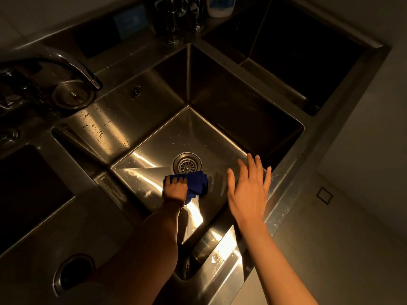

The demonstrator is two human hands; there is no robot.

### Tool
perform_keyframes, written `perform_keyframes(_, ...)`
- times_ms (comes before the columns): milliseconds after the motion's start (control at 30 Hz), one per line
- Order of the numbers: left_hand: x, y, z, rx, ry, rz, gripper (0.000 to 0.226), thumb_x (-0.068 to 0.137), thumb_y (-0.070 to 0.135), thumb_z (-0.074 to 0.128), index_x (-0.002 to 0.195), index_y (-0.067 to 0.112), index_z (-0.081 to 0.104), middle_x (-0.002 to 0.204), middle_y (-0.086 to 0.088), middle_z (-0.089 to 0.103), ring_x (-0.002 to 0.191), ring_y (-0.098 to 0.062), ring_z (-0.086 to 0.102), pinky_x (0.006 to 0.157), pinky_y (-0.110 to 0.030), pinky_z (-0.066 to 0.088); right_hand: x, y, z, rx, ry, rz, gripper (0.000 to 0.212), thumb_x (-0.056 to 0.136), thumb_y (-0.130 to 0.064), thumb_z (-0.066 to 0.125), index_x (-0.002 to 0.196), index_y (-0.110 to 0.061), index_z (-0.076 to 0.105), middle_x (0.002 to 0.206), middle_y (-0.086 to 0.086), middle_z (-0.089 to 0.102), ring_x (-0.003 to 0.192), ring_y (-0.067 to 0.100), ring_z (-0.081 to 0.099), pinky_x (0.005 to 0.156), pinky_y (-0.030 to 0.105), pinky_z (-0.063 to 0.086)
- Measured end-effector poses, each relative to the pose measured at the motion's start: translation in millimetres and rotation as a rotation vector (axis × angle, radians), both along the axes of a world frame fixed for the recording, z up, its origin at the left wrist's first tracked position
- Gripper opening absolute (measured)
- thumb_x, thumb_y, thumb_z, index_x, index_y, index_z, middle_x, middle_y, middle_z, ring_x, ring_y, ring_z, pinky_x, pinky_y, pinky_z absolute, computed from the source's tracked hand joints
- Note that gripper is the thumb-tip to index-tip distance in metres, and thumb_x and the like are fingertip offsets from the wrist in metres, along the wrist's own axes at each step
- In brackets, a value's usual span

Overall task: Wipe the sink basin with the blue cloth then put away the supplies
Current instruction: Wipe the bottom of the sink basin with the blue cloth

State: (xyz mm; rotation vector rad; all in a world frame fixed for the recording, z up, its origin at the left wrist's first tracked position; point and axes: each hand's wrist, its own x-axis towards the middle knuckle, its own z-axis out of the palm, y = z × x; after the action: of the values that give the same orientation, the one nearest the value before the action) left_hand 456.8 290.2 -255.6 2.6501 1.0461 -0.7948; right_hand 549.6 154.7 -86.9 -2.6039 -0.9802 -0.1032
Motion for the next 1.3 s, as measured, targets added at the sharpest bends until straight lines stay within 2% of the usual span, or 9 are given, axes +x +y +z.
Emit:
perform_keyframes(133,1,-3,11,0.026,-0.066,0.058,0.04,0.099,0.019,0.034,0.138,0.015,0.039,0.136,-0.004,0.051,0.131,-0.021,0.042,0.117,-0.039,0.014,1,0,-1,0.004,0.004,-0.006,0.04,0.094,-0.034,0.043,0.122,-0.007,0.055,0.138,0.015,0.045,0.135,0.027,0.027,0.113,0.045,0.006)
perform_keyframes(333,6,-15,28,0.097,-0.138,0.06,0.035,0.096,0.016,0.045,0.131,0.015,0.047,0.129,-0.005,0.058,0.125,-0.021,0.049,0.114,-0.039,0.022,1,0,-2,-0.004,-0.002,-0.004,0.041,0.095,-0.035,0.04,0.122,-0.008,0.054,0.138,0.014,0.044,0.136,0.027,0.027,0.113,0.044,0.005)
perform_keyframes(433,9,-20,38,0.11,-0.185,0.066,0.033,0.096,0.016,0.044,0.129,0.015,0.048,0.129,-0.005,0.059,0.123,-0.021,0.052,0.112,-0.037,0.026,2,0,-3,-0.013,0.003,-0.001,0.042,0.095,-0.036,0.039,0.123,-0.009,0.054,0.139,0.014,0.043,0.136,0.026,0.025,0.113,0.043,0.002)
perform_keyframes(733,2,-20,64,0.164,-0.263,0.085,0.044,0.097,0.02,0.041,0.141,0.018,0.039,0.15,-0.004,0.037,0.14,-0.023,0.03,0.115,-0.042,0.02,1,-1,0,-0.03,0.011,0.013,0.043,0.096,-0.037,0.037,0.125,-0.009,0.052,0.141,0.014,0.041,0.137,0.026,0.023,0.113,0.043,0.001)
perform_keyframes(1300,-9,-49,110,0.156,-0.35,0.082,0.041,0.098,0.025,0.038,0.138,0.016,0.046,0.15,-0.005,0.037,0.141,-0.023,0.026,0.117,-0.046,0.011,-1,-3,5,-0.039,0.028,0.017,0.043,0.096,-0.035,0.035,0.125,-0.007,0.051,0.14,0.015,0.041,0.137,0.026,0.023,0.113,0.044,0.002)
